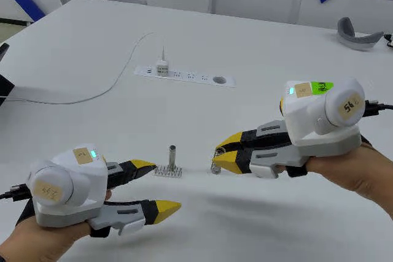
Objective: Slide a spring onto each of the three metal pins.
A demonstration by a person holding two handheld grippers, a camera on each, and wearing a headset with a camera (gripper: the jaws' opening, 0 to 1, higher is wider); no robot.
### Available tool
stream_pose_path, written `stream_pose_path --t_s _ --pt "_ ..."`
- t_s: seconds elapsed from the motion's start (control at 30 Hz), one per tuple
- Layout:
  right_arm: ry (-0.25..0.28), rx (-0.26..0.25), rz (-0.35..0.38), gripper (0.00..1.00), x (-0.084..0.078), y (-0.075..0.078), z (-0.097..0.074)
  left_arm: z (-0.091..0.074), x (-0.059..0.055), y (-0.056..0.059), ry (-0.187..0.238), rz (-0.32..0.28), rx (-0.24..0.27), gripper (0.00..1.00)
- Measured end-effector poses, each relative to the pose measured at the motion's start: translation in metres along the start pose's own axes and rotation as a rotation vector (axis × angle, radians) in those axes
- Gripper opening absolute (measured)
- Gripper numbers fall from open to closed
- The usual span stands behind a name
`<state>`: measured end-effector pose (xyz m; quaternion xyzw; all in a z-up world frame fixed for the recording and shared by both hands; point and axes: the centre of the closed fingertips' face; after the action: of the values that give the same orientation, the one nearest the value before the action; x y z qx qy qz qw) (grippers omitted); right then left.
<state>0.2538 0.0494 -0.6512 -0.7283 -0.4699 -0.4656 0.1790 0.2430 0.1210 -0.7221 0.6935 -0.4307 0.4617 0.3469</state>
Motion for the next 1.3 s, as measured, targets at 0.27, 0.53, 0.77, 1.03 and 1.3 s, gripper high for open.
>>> stream_pose_path --t_s 0.27,0.53,0.77,1.03,1.3 --pt "0.018 -0.144 0.015 0.12 0.003 0.032 0.005 -0.002 -0.003 -0.005 -0.005 -0.021 0.021 0.61" --pt "-0.011 -0.168 0.043 0.12 -0.008 0.036 0.021 -0.003 -0.003 -0.007 0.001 -0.03 0.028 0.62" --pt "-0.021 -0.18 0.06 0.12 -0.017 0.043 0.027 -0.004 -0.004 -0.009 0.002 -0.03 0.033 0.61" --pt "-0.033 -0.181 0.075 0.12 -0.026 0.043 0.029 -0.003 -0.004 -0.008 -0.001 -0.028 0.026 0.6" --pt "-0.048 -0.189 0.098 0.12 -0.039 0.043 0.037 -0.003 -0.002 -0.009 0.005 -0.027 0.027 0.6"
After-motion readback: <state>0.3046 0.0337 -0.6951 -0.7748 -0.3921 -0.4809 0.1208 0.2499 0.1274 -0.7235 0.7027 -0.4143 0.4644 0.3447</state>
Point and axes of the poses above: the centre of the closed fingertips' face, and the gripper's own axes: z roughly forward along the fingers, y roughly to its right, x roughly out of its top, and after that the axes turned 10 degrees about -x, right-handed
